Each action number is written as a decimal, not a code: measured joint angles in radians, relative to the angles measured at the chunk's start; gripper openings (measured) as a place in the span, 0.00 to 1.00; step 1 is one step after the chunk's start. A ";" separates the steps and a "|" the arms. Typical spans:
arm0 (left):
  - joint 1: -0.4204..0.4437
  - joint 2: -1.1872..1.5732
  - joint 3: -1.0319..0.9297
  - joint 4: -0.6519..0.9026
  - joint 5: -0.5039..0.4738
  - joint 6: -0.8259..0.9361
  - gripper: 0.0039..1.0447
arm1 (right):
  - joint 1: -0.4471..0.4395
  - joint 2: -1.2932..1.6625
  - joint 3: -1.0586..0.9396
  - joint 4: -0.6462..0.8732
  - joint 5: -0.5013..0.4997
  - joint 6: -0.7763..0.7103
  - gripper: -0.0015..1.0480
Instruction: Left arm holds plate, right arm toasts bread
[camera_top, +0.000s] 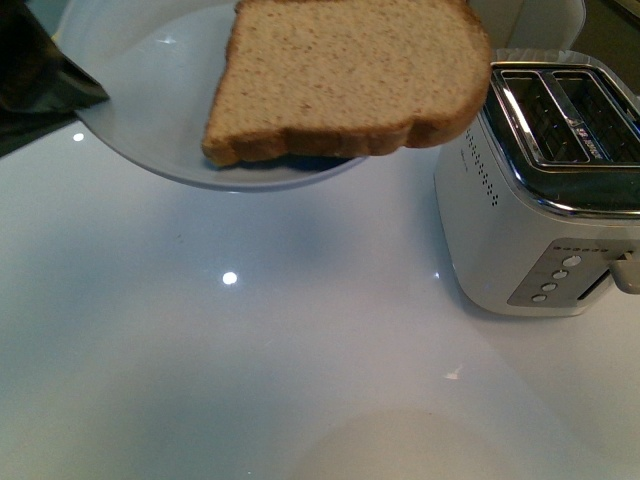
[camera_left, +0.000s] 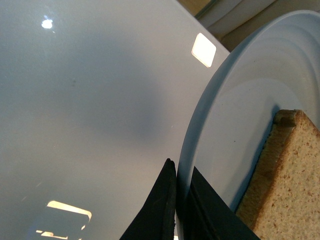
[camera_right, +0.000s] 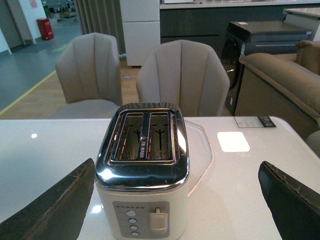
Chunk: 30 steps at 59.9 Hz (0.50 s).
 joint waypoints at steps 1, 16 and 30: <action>-0.011 0.013 0.004 0.005 -0.005 -0.010 0.02 | 0.000 0.000 0.000 0.000 0.000 0.000 0.92; -0.122 0.157 0.080 0.035 -0.005 -0.059 0.02 | 0.000 0.000 0.000 0.000 0.000 0.000 0.92; -0.146 0.205 0.124 0.042 -0.005 -0.080 0.02 | 0.000 0.000 0.000 0.000 0.000 0.000 0.92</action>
